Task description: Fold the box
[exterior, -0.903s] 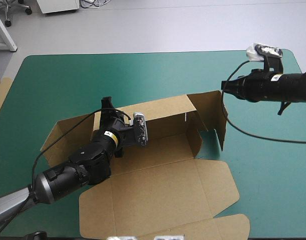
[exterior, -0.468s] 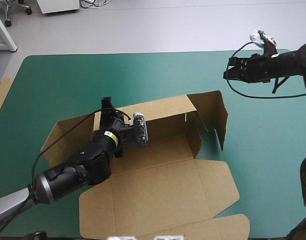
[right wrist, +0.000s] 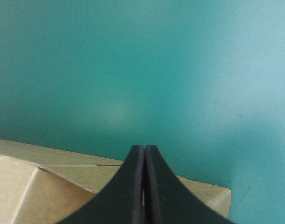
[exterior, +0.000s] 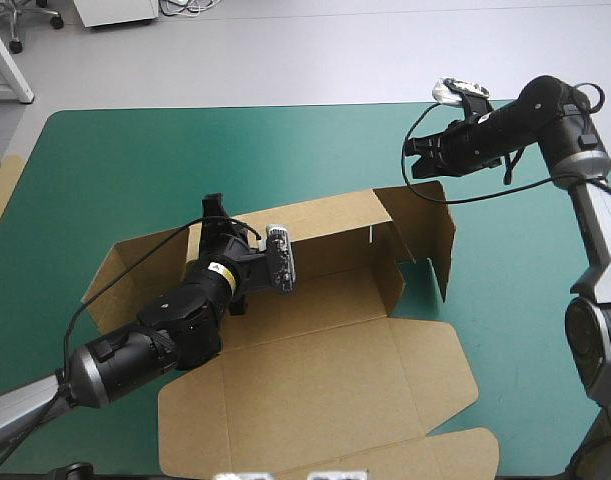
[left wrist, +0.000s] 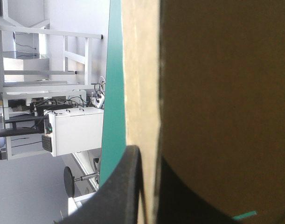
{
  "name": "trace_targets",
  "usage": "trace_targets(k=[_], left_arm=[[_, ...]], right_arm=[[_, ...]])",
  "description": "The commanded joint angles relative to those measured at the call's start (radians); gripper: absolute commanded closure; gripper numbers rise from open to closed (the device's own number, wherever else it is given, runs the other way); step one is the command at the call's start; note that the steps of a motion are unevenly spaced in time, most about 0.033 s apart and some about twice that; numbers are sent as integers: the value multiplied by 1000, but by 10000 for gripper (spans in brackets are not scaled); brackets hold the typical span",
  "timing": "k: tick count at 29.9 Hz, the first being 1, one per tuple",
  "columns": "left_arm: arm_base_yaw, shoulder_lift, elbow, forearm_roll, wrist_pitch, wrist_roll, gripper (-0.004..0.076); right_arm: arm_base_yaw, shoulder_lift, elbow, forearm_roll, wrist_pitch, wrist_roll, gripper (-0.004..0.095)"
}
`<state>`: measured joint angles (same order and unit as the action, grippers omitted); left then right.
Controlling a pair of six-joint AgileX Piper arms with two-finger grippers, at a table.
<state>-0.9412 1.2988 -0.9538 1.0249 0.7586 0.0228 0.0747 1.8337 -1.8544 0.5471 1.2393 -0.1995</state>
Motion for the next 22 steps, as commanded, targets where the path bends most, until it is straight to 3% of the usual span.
trace_targets(k=[1, 22], left_arm=[[-16, -5, -4, -99, -48, -23, 734], [-16, -5, -4, -99, -50, -31, 734]], right_arm=[[0, -50, -31, -26, 4, 22, 921], [8, -170, 159, -28, 6, -34, 921]])
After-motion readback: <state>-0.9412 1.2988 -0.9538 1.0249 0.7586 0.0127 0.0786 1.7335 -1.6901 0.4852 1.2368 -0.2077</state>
